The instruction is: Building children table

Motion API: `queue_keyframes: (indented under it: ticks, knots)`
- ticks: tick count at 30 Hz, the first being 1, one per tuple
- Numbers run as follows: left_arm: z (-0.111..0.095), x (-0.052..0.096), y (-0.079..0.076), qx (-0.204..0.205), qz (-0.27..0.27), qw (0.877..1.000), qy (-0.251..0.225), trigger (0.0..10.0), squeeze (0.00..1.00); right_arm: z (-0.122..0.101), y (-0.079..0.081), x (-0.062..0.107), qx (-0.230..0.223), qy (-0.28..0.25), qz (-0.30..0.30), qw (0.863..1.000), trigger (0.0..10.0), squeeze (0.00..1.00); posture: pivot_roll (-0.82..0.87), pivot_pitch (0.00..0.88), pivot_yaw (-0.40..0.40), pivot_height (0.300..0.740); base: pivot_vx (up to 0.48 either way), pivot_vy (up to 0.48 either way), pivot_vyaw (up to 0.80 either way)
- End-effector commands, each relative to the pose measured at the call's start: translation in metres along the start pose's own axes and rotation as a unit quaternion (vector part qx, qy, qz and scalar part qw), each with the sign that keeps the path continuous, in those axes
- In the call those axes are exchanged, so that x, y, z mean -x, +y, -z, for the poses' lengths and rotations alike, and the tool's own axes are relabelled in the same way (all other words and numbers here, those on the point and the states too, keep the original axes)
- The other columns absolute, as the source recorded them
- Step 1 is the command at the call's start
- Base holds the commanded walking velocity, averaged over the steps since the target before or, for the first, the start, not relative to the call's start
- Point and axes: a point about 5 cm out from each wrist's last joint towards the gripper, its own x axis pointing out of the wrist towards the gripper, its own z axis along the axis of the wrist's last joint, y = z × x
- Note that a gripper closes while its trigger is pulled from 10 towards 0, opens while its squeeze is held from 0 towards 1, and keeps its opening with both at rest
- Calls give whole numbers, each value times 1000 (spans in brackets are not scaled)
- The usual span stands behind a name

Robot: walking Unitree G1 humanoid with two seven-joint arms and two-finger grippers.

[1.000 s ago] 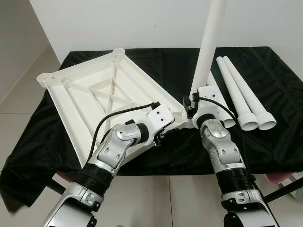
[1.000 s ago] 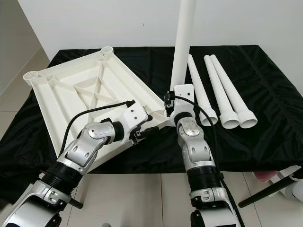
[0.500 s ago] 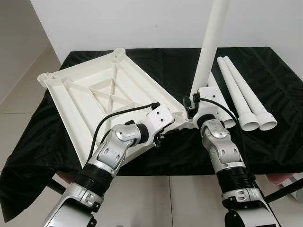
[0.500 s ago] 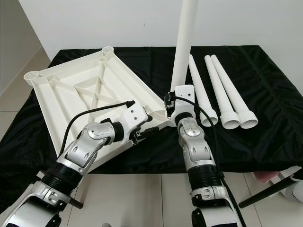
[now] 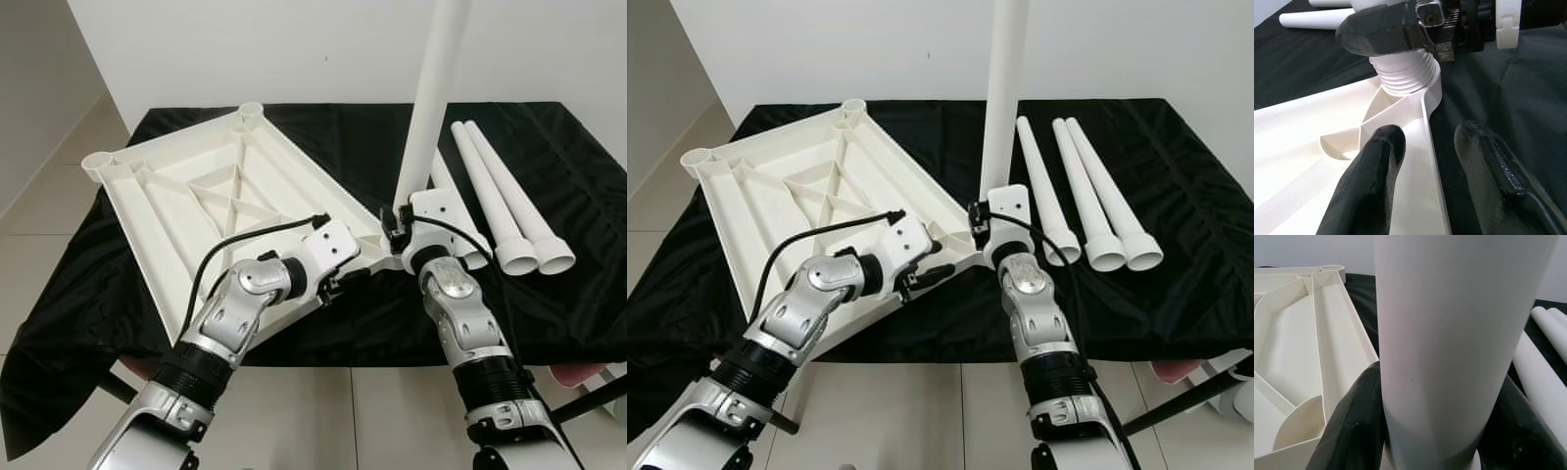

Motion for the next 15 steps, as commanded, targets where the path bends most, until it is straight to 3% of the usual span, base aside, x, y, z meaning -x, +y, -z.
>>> queue_keyframes:
  ticks: [1,3,4,6,15]
  knots:
    - [2,1,-1,1,-2,1000,5,10000,0,58,-2,18,-31,127,13,991,10000,0,-114,134,58,740,0,0,0]
    - [2,1,-1,1,-2,1000,5,10000,0,58,-2,18,-31,127,13,991,10000,0,-114,134,58,740,0,0,0]
    - [2,1,-1,1,-1,1000,5,10000,0,60,-5,18,-67,136,24,988,10000,0,-114,136,64,740,0,0,0]
    - [2,1,0,1,-1,1000,5,10000,0,61,-7,18,-88,139,28,986,10000,0,-114,136,64,740,0,0,0]
    - [2,1,0,0,1,1000,6,10000,0,54,-11,14,-73,118,12,990,10000,0,-115,139,70,740,0,0,0]
